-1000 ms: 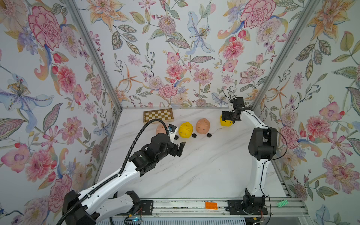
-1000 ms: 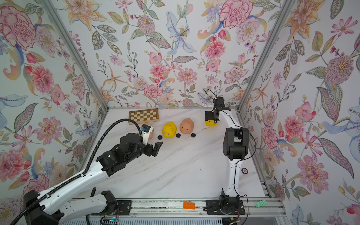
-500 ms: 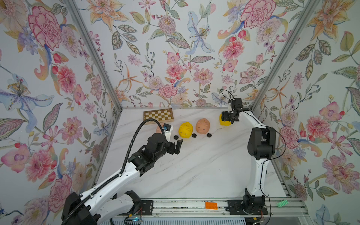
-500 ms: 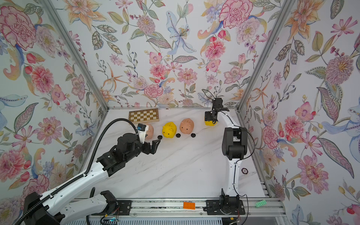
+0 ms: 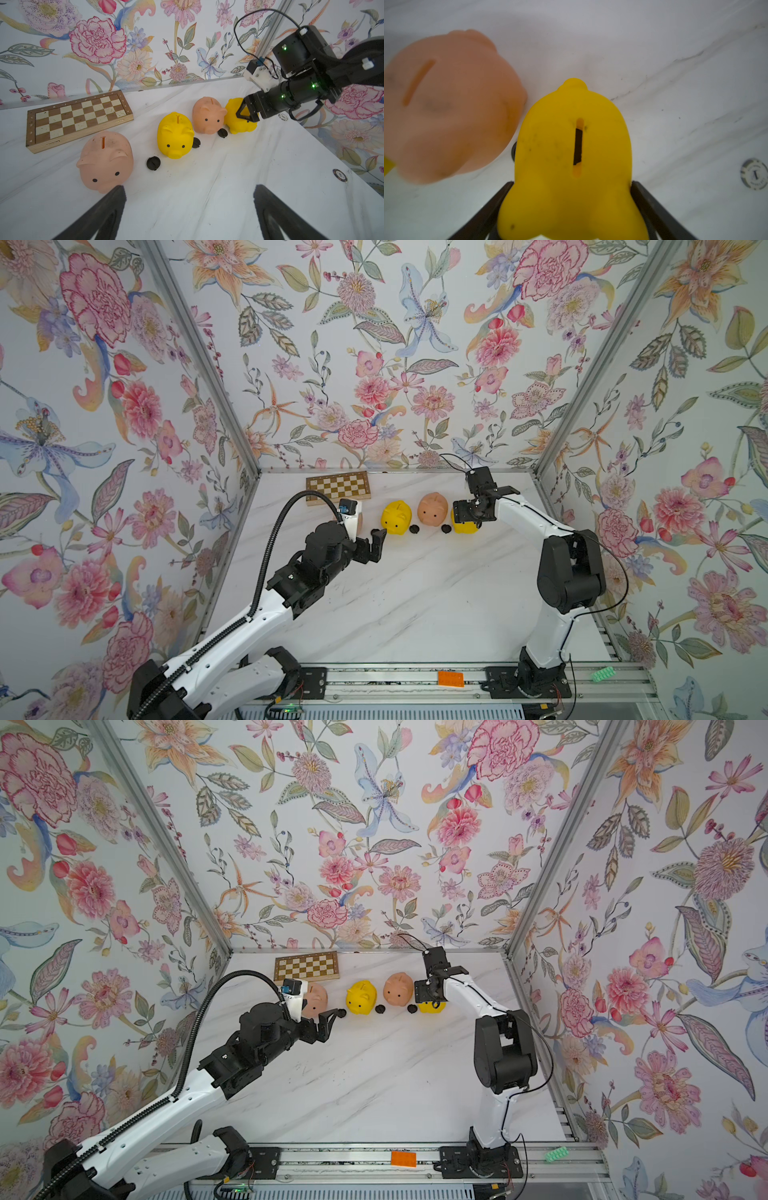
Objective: Open piggy banks
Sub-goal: Pick up the piggy bank from the center of the board, then place the piggy bank at the center of the board.
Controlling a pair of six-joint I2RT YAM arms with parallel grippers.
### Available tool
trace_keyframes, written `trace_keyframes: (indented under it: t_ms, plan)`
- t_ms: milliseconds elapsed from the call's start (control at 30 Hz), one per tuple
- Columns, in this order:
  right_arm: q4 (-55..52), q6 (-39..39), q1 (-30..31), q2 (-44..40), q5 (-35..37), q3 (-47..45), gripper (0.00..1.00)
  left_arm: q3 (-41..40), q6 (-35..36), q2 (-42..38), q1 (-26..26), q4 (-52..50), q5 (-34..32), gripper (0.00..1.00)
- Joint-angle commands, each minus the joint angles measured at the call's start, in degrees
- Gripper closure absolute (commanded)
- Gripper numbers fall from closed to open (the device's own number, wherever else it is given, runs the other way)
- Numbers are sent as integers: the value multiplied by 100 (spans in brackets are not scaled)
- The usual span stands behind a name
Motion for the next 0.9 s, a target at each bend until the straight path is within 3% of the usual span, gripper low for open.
trace_keyframes:
  t_ms: [0,233,467,600,867]
  plan:
    - [-326,649,516,-824,527,-442,22,-147,-274,-153,55,321,-66,1]
    - [-669,1818,2099,-1559,1309,-1051,22,-379,-656,-276,59,180,84,1]
    - [-783,2720,3324,-1400,1772,-970,22,-231,-696,-466,97,-396,-412,1]
    - [-1065,3041,3688,-1086,1839,-723,21,-233,-832,-490,203,-597,-733,1]
    - [-998,3076,4036,-1234,1659,-1208,18,-410,-1207,-365,676,-710,-1306,1]
